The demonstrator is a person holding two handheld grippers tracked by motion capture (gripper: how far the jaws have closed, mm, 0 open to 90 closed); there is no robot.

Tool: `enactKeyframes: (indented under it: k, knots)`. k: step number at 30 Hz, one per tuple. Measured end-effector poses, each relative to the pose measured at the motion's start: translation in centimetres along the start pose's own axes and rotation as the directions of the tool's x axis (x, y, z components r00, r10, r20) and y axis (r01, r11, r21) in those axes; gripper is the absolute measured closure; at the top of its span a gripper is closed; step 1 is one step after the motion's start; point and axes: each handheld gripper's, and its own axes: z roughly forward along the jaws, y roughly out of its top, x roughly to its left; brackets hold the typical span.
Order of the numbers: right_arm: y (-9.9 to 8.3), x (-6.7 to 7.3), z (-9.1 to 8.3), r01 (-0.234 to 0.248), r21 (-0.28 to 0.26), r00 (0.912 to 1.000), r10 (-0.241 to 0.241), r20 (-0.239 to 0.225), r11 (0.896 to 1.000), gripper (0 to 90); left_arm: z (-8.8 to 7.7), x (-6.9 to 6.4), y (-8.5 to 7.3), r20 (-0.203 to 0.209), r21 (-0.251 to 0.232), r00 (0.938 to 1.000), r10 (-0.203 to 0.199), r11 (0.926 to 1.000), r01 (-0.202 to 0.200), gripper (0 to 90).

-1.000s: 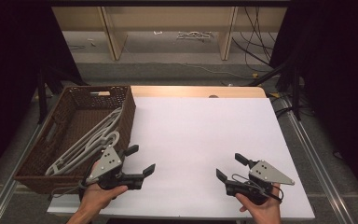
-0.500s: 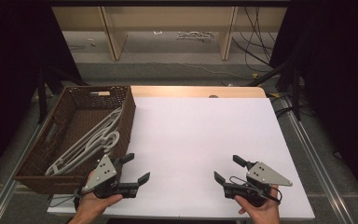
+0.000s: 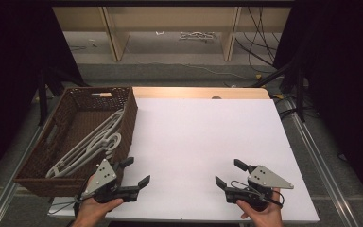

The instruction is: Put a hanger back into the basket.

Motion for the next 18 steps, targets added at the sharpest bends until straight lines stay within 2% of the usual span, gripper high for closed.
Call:
enactKeyframes:
  k: [9,13,14,15,16,18]
  knots:
    - [0.19,0.09,0.01,0.002,-0.027,1.0,-0.002,0.001,1.0,16.0,0.06,0.06,0.06,0.004,-0.004,1.0,0.0,1.0,0.0,16.1]
    - [0.26,0.12,-0.18,0.007,-0.003,1.0,-0.007,0.007,1.0,16.0,0.1,0.03,0.07,0.0,-0.005,1.0,-0.002,1.0,0.002,16.0]
    - [0.21,0.11,0.01,0.004,-0.026,1.0,-0.004,0.002,1.0,16.0,0.12,0.03,0.07,0.0,-0.003,1.0,-0.001,1.0,0.001,15.9]
    - [0.25,0.21,-0.16,-0.015,0.001,0.9999,0.015,-0.007,1.0,16.0,0.2,0.06,0.04,0.008,-0.009,1.0,0.0,1.0,0.0,15.9]
    - [0.26,0.09,-0.1,0.006,-0.017,1.0,-0.006,0.004,1.0,16.0,0.18,0.04,0.05,0.007,-0.008,1.0,0.001,1.0,-0.001,15.9]
    - [0.23,0.13,-0.03,0.005,-0.027,1.0,-0.005,0.0,1.0,16.0,0.11,-0.02,0.09,0.002,-0.003,1.0,-0.003,1.0,0.003,15.9]
